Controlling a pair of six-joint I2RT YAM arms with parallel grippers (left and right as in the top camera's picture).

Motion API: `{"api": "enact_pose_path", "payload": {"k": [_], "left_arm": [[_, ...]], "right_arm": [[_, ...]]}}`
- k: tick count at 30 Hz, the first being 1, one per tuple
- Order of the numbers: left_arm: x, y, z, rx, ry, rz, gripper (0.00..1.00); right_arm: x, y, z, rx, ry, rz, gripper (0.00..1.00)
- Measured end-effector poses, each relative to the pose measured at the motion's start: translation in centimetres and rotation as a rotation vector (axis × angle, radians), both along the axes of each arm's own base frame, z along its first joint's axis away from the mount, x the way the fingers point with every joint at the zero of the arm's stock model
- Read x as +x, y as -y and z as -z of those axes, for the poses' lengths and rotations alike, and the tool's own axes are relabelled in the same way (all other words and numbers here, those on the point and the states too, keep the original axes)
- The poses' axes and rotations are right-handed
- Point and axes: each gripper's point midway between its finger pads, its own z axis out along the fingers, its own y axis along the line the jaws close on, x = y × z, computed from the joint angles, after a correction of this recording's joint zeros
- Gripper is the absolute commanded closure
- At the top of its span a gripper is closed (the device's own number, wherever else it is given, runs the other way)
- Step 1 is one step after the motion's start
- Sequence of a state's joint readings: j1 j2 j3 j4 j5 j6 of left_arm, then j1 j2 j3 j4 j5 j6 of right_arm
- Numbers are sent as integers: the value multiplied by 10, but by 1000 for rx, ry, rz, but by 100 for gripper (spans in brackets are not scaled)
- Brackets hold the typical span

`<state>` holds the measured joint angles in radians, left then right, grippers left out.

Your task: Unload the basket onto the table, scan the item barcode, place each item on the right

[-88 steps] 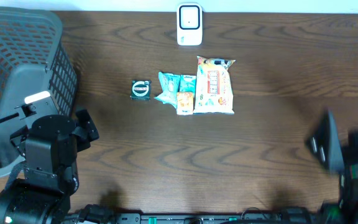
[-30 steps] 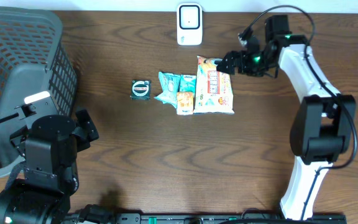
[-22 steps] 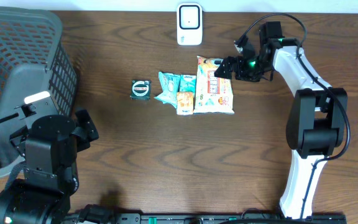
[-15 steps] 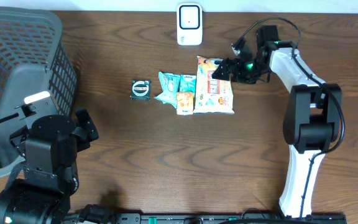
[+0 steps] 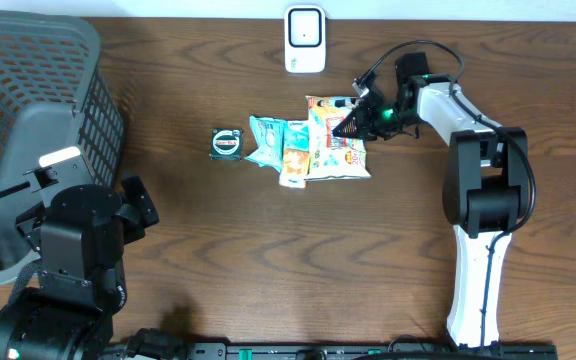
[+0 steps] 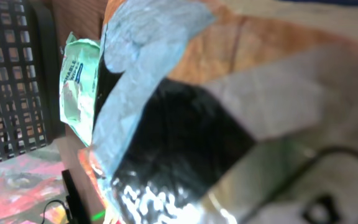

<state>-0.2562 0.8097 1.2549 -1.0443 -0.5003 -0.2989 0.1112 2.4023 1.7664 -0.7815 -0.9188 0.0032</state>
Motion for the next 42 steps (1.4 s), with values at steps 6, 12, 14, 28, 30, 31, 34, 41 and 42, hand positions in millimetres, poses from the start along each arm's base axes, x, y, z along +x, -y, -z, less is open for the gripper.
{"api": "enact_pose_path", "payload": {"k": [6, 12, 14, 28, 30, 31, 34, 41, 42], "left_arm": [[0, 0, 0, -1, 0, 0, 2], [0, 0, 0, -1, 0, 0, 2], [0, 0, 0, 0, 0, 0, 2], [0, 0, 0, 0, 0, 0, 2], [0, 0, 0, 0, 0, 0, 2], [0, 0, 0, 0, 0, 0, 2], [0, 0, 0, 0, 0, 0, 2], [0, 0, 0, -1, 0, 0, 2], [0, 0, 0, 0, 0, 0, 2]], "right_arm": [[2, 7, -10, -16, 12, 16, 99], [17, 61, -73, -178, 147, 135, 99], [18, 90, -104, -293, 212, 198, 99], [-19, 267, -168, -1289, 247, 643, 99], [-18, 275, -160, -1340, 233, 656, 99], [-17, 278, -154, -1365, 225, 657, 99], [-12, 282, -132, -1413, 193, 634, 99], [3, 241, -91, -1427, 206, 522, 76], [4, 232, -88, -1423, 215, 507, 67]]}}
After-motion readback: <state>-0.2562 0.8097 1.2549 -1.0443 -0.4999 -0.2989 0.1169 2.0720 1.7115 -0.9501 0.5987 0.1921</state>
